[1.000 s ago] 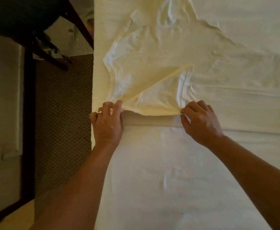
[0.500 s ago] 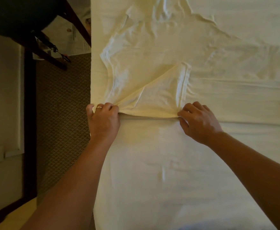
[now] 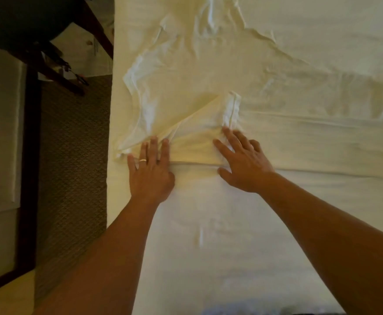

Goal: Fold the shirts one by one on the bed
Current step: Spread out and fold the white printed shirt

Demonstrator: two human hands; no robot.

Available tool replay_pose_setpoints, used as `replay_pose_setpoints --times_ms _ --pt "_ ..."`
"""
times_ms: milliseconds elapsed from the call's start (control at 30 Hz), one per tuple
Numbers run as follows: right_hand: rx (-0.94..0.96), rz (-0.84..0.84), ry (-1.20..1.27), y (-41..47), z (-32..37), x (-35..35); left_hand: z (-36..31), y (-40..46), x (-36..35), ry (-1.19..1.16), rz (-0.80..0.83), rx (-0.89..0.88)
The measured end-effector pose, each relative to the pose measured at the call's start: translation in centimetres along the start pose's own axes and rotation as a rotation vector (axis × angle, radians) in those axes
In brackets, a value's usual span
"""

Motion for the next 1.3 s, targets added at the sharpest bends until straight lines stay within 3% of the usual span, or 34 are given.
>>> replay_pose_setpoints --times_ms 67,233,467,833,967,1200,1300 --pt "-0.043 -0.013 0.007 -1.7 -1.7 -0.4 -1.5 0.0 0.7 0.058 -0.06 0.006" --pt "-0.262 -0.051 -0.049 -8.0 -9.3 -3.7 -6.3 0.2 0.8 0.23 -0.079 -0.283" --pt "-0.481 -0.069 -0.124 -12.6 -18.9 -6.5 -8.3 2.5 -0.2 0.193 -0.063 -0.283" --pt "-0.438 -0.077 -0.003 -13.8 -23.2 -5.7 -8.7 1.7 1.7 0.2 -0.118 -0.326" --pt "-0.372 -0.157 0.036 -17.3 -22.7 -4.4 -9.0 -1.9 2.8 0.227 -0.106 -0.337" --pt "-0.334 -0.049 0.104 -24.6 -21.0 -7.6 -9.5 -11.2 0.0 0.234 0.0 -0.392" --pt "-0.29 -0.046 0.045 -25.4 -21.3 -9.4 -9.8 -12.8 -1.8 0.24 0.086 -0.332"
Point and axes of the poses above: each hand's wrist, its own y-axis towards the middle knuckle, its own x-axis out of the back of the hand, z = x × y, the point moved 1 cm from there along y, towards the middle knuckle, and after that the axes turned 9 degrees about -y, right-handed, at the moved point
